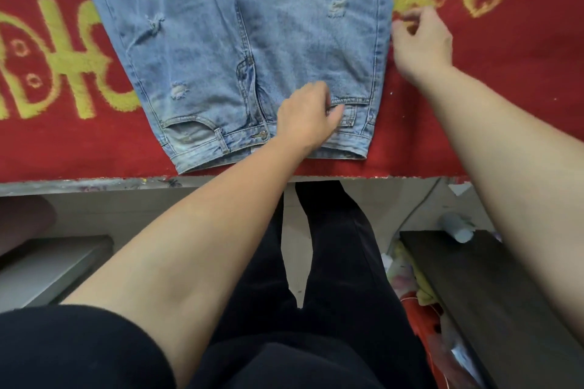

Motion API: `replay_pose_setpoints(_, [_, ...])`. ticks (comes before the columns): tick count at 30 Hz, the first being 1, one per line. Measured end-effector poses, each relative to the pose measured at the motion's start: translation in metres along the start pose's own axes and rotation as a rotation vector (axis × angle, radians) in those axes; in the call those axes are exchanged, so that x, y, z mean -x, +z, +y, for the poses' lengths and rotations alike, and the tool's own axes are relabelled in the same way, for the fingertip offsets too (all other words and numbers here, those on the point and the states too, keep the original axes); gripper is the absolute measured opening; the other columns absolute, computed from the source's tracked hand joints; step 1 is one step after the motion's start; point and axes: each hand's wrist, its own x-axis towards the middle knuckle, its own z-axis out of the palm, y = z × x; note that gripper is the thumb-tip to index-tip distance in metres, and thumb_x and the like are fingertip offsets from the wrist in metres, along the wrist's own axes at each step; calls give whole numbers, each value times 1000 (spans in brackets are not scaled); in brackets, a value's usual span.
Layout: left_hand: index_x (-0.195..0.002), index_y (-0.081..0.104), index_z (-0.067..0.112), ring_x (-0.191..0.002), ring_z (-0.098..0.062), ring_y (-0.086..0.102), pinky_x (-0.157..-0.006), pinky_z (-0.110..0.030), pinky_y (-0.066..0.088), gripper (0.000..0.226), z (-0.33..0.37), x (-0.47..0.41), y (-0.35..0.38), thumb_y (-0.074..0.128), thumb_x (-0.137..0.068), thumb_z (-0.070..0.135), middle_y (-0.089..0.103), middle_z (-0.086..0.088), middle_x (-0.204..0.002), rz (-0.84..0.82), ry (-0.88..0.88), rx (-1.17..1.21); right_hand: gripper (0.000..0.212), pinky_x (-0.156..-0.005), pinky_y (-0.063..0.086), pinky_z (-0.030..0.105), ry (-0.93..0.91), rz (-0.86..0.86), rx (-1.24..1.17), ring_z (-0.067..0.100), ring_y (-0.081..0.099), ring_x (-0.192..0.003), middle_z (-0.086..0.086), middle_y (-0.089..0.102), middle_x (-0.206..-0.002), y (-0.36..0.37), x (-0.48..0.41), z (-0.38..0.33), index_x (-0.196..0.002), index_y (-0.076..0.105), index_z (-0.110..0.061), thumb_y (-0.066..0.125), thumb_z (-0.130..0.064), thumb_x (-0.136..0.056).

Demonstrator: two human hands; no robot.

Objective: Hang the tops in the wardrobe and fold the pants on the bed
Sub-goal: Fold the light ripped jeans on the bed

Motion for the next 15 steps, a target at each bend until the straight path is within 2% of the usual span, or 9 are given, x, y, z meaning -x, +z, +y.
replay_pose_setpoints(2, [-76,64,20,-96,-28,58,-84,-41,46,53,21,-9,12,46,-87,69,65,-4,-93,-64,-60,-70,57,-96,51,38,42,-4,-173,17,65,-108,-8,66,-110,1,-19,-12,-119,63,-26,54,-63,-77])
replay_pose_setpoints(3, [-78,70,19,-102,-29,55,-87,-44,43,68,29,-11,18,39,-83,79,65,-5,-97,-98,-98,-126,59,-95,53,38,44,-12,-227,14,65,-105,-10,65,-108,4,-25,-16,-118,64,-27,56,-65,-75])
replay_pose_setpoints(5, [-92,74,17,-112,-30,45,-91,-51,35,89,41,-14,30,32,-71,92,60,-7,-111,-154,-166,-211,47,-97,51,32,4,-58,-196,8,62,-103,-12,63,-106,9,-30,-24,-121,63,-26,62,-55,-84])
replay_pose_setpoints(6, [-101,71,16,-115,-30,42,-92,-52,33,92,44,-15,34,36,-67,94,56,-7,-117,-166,-184,-256,40,-96,50,28,-13,-60,-171,7,62,-101,-12,63,-105,12,-31,-26,-121,63,-26,63,-48,-87])
replay_pose_setpoints(9, [-117,65,17,-119,-28,37,-94,-50,31,73,49,-15,39,59,-71,74,48,-6,-125,-158,-198,-327,29,-92,53,30,-1,36,-240,7,65,-94,-12,68,-101,24,-35,-26,-114,64,-29,65,-34,-85])
replay_pose_setpoints(11, [-112,67,21,-119,-27,38,-93,-48,32,58,45,-14,35,64,-72,62,50,-4,-123,-134,-187,-262,29,-87,56,32,49,55,-364,8,69,-89,-10,71,-96,28,-35,-27,-110,66,-26,64,-27,-81])
replay_pose_setpoints(13, [-90,69,25,-115,-26,43,-92,-45,37,35,34,-11,24,67,-71,54,56,-1,-112,-122,-149,-93,33,-85,59,35,84,6,-529,10,72,-88,-6,75,-95,28,-33,-34,-111,69,-21,60,-17,-80])
replay_pose_setpoints(15, [-66,57,22,-97,-23,53,-81,-36,44,25,14,-2,7,70,-69,43,60,1,-87,-152,-112,158,35,-84,60,36,50,-55,-648,13,73,-90,-1,76,-100,29,-29,-48,-114,70,-15,55,-6,-83])
